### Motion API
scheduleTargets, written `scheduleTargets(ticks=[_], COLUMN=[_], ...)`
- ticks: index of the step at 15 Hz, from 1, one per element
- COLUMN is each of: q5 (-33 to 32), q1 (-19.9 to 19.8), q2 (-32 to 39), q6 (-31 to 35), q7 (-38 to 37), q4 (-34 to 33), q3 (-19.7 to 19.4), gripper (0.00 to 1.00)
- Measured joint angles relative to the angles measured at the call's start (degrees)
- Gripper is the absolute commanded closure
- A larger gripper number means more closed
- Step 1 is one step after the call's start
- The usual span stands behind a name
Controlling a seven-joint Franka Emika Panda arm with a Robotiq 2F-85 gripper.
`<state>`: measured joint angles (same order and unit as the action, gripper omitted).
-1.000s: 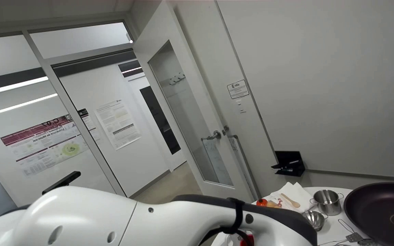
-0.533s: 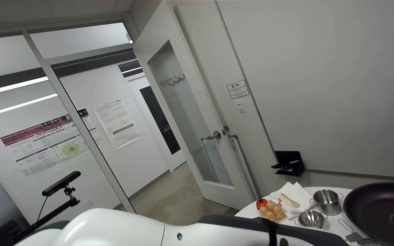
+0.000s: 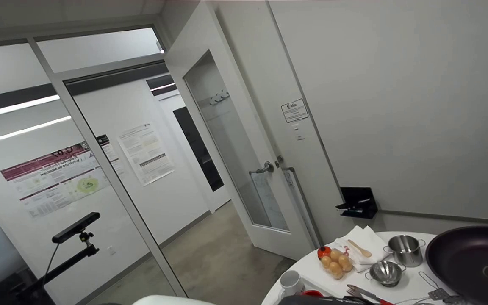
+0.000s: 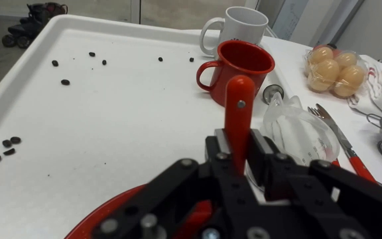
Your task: Use the spoon to mix the contents of the bowl
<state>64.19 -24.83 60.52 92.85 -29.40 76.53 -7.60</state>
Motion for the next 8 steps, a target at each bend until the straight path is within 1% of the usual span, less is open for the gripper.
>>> scheduleTargets(ticks=[4,8], q5=[4.0,8.0], q1=[-2.9,-5.7], q2=[3.1,4.8], q6=[-3.2,-3.9], q7=[-1.1,-1.2], q4=[-3.2,-4.4], q3=[0.3,0.3], gripper=[0.93,0.93])
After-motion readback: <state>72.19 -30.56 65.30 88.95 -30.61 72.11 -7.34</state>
